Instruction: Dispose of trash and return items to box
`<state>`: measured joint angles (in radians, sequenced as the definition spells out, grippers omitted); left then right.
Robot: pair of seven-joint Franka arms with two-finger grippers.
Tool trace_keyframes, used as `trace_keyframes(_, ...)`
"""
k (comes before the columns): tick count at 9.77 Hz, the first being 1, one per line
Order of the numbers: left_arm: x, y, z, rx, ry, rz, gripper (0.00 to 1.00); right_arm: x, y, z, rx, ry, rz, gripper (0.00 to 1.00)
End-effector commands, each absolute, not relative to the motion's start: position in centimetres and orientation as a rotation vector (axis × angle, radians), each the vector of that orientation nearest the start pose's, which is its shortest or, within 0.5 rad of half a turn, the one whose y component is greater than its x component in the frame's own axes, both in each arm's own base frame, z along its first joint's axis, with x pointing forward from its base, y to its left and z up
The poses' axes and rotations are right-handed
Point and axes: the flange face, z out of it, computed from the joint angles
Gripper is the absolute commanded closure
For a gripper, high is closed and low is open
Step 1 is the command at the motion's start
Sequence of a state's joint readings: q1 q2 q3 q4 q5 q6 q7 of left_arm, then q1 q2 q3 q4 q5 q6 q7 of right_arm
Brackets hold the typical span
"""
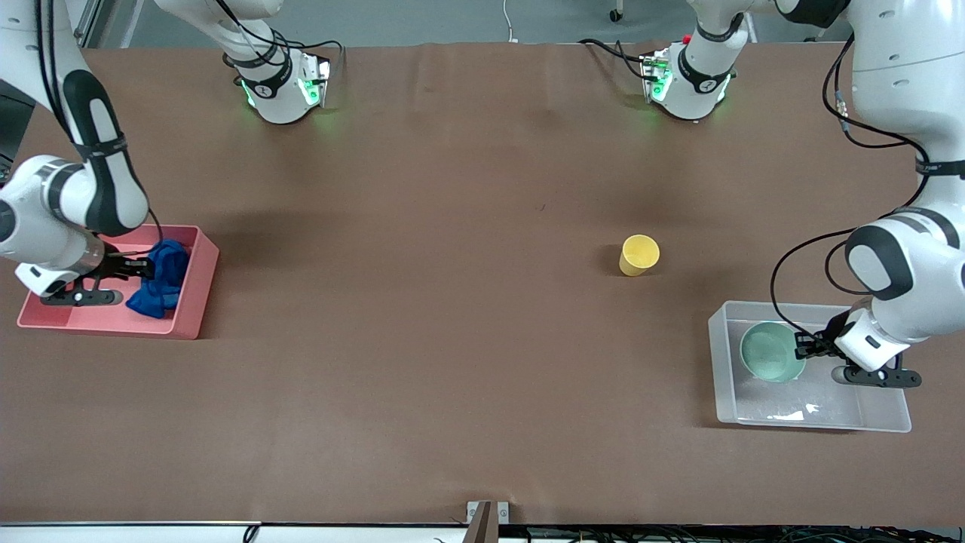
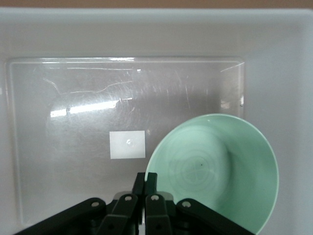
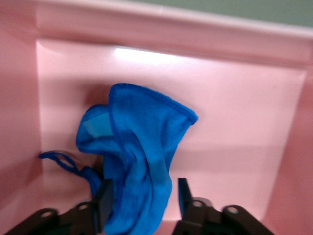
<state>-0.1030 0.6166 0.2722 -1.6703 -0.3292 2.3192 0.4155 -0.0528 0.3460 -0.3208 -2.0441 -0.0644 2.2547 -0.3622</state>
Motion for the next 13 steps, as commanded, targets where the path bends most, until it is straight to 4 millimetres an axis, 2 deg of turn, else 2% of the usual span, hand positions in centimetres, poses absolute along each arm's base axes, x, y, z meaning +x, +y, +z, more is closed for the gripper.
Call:
trace_keyframes(1,68.4,8.7,21.1,-3.180,0.155,-0.120,0.97,57.3,-20.6,39.1,-3.186,-0.034,0.354,0.00)
trace_keyframes(2,68.2,8.9,19.7,-3.167,0.169,-0.120,0.96,57.9,-19.9,44.8,-3.195,0.072,0.305,0.00)
trace_keyframes(3,67.7,9.2,19.1,-3.163,0.167,-0.116,0.83,57.9,-17.7,50.5,-3.198,0.132,0.217,0.00)
trace_keyframes(4,67.8,8.9,19.3,-3.161,0.179,-0.122,0.18,57.4,-15.6,54.6,-3.193,0.193,0.159,0.00)
trace_keyframes(5,68.0,8.6,20.4,-3.162,0.187,-0.140,0.00,56.2,-13.9,58.4,-3.152,0.250,0.083,0.00)
trace_keyframes(6,68.4,8.4,24.1,-3.164,0.188,-0.209,0.00,54.5,-13.2,61.8,-3.073,0.257,-0.027,0.00)
trace_keyframes(7,68.1,8.2,27.7,-3.184,0.191,-0.218,0.00,52.8,-13.0,63.9,-3.056,0.253,-0.026,0.00)
trace_keyframes(9,66.8,7.4,35.1,-3.159,0.291,-0.151,0.00,52.7,-12.3,67.9,-3.076,0.221,-0.074,0.00)
trace_keyframes(10,65.4,6.8,38.6,-3.195,0.216,-0.099,0.00,52.9,-11.9,66.9,-3.089,0.203,-0.005,0.00)
trace_keyframes(11,63.5,5.4,41.6,-3.235,0.202,-0.081,0.00,53.0,-10.3,66.4,-3.113,0.164,0.040,0.00)
trace_keyframes(12,61.2,3.8,43.4,-3.261,0.199,-0.084,0.00,52.8,-9.9,65.6,-3.126,0.163,0.075,0.00)
trace_keyframes(13,58.9,1.0,44.9,-3.227,0.193,-0.075,0.00,52.5,-9.4,65.8,-3.127,0.155,0.059,0.00)
